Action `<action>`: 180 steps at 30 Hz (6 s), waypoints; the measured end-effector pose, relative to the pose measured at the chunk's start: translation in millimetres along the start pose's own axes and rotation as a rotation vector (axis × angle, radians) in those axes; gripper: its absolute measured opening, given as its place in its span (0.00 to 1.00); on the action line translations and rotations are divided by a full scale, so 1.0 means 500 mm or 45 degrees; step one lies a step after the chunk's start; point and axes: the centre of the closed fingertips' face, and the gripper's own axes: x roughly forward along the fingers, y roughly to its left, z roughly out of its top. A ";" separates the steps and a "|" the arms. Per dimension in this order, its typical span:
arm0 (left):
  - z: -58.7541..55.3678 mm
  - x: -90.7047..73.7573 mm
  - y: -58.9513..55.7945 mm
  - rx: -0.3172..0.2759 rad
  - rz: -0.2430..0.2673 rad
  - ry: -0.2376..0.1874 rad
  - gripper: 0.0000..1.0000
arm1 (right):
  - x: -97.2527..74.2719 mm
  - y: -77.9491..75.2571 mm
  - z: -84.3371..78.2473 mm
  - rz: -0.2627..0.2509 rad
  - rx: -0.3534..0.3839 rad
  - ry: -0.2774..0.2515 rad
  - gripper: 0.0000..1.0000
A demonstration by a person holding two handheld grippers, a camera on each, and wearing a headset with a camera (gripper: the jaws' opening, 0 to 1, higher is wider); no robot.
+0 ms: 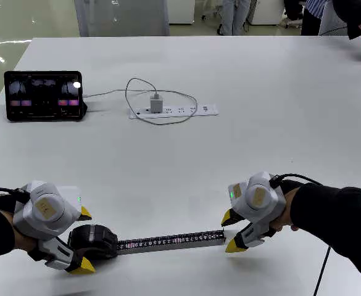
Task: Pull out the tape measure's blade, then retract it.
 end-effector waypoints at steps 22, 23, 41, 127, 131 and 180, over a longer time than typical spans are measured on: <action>-0.018 -0.004 -0.026 -0.284 0.048 -0.153 0.99 | -0.007 0.018 -0.037 -0.135 0.284 -0.153 0.60; -0.019 -0.005 -0.031 -0.288 0.039 -0.155 0.99 | -0.009 0.018 -0.038 -0.146 0.289 -0.163 0.61; -0.021 -0.061 0.014 -0.446 0.364 -0.374 0.99 | -0.051 -0.005 -0.074 -0.371 0.522 -0.311 0.99; -0.064 -0.115 -0.044 -0.871 0.636 -0.596 0.99 | -0.175 0.091 -0.153 -0.516 0.589 -0.346 0.99; -0.063 -0.099 -0.051 -0.887 0.614 -0.566 0.99 | -0.173 0.088 -0.165 -0.498 0.567 -0.254 0.99; 0.005 -0.052 0.056 -1.209 1.104 -0.688 0.99 | -0.101 -0.023 -0.041 -0.230 0.160 -0.068 0.99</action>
